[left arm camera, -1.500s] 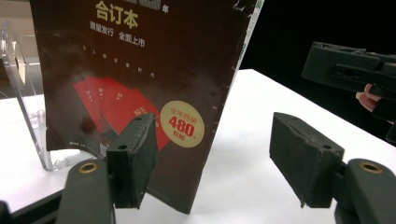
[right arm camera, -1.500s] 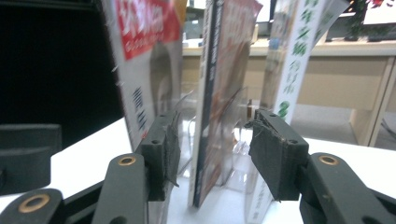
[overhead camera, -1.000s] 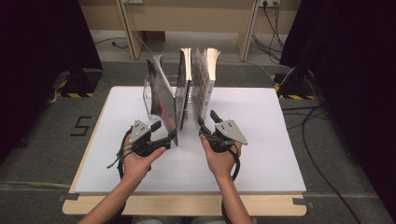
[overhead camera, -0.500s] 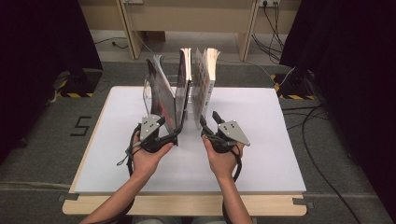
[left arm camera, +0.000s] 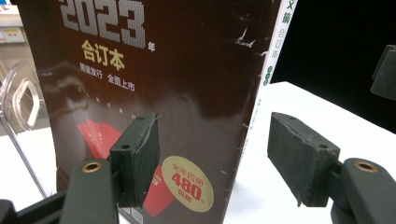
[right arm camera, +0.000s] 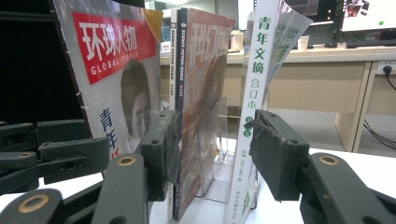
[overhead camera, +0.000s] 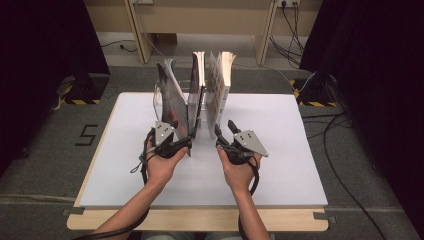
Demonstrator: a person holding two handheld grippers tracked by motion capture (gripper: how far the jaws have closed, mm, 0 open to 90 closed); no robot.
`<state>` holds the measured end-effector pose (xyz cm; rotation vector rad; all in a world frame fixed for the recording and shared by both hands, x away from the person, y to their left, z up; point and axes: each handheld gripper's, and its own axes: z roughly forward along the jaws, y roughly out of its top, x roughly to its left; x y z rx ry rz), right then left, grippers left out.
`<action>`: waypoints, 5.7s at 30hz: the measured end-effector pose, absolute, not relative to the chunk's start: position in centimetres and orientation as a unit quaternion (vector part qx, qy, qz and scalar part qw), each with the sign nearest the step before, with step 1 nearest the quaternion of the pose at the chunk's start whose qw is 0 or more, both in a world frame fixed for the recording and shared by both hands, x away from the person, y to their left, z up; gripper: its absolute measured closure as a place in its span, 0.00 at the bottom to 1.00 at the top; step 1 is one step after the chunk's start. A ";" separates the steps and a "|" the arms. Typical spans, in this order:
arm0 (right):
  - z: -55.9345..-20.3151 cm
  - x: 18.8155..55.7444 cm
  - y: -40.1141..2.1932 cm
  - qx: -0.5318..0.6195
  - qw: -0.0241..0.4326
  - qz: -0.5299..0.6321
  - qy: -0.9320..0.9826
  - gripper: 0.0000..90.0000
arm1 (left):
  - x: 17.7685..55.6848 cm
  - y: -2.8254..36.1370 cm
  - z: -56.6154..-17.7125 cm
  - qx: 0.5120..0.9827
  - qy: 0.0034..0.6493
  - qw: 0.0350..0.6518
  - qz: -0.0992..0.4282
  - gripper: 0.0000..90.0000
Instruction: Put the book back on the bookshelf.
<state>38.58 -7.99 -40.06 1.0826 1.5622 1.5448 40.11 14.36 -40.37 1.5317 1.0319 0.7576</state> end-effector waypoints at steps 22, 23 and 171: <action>-40.3 38.5 -8.1 0.419 0.337 0.590 0.602 0.57 | 40.9 14.0 -40.4 0.646 0.436 0.527 0.339 0.54; -40.3 38.5 -8.1 0.419 0.336 0.591 0.602 0.57 | 40.9 14.0 -40.4 0.647 0.435 0.526 0.341 0.55; -44.8 38.7 -21.0 0.470 0.340 0.501 0.643 0.55 | 49.5 21.8 -35.4 0.522 0.457 0.581 0.425 0.97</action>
